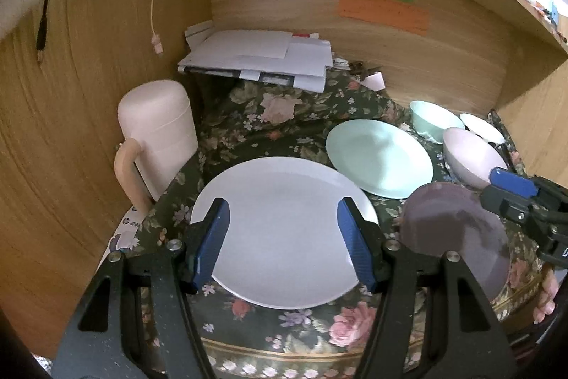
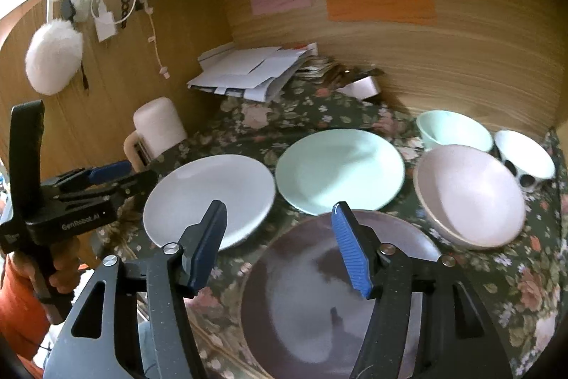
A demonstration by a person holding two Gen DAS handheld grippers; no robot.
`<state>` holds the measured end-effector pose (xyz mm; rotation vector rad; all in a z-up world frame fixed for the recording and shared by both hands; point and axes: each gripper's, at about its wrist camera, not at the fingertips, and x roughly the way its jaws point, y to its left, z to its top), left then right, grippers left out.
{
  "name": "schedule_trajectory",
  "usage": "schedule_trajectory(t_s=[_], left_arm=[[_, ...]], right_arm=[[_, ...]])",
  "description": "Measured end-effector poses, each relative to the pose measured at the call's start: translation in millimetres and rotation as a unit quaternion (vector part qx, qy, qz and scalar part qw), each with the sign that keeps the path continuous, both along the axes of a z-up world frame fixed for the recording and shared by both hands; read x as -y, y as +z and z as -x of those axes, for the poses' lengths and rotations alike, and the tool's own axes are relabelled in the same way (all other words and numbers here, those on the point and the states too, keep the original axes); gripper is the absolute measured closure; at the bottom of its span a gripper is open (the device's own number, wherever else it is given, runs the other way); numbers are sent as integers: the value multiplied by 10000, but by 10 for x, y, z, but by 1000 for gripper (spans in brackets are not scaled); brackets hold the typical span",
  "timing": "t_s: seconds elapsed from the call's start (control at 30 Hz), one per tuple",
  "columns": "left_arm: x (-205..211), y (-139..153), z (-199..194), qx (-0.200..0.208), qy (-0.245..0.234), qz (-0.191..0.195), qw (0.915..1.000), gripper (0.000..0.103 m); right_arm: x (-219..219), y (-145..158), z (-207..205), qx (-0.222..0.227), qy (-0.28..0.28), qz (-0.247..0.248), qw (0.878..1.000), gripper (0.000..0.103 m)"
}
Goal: Organize plates and bowls
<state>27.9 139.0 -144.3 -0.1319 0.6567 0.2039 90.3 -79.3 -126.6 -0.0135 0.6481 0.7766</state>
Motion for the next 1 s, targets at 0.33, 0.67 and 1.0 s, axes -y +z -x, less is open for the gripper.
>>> schedule_trajectory(t_s=[0.33,0.67,1.0], left_arm=[[-397,-339,-143,-260,27,147,9996,57],[-719,-590,-249,-615,153,371,9973,71],[-855,-643,-243,-871,326,616,9938,71]], right_arm=[[-541,-196,-222,-345,235,336,9986,44],[-830,-431,-496,-849,222,578,9945,44],[-921,-571,-599,-1097,213,733,9910,45]])
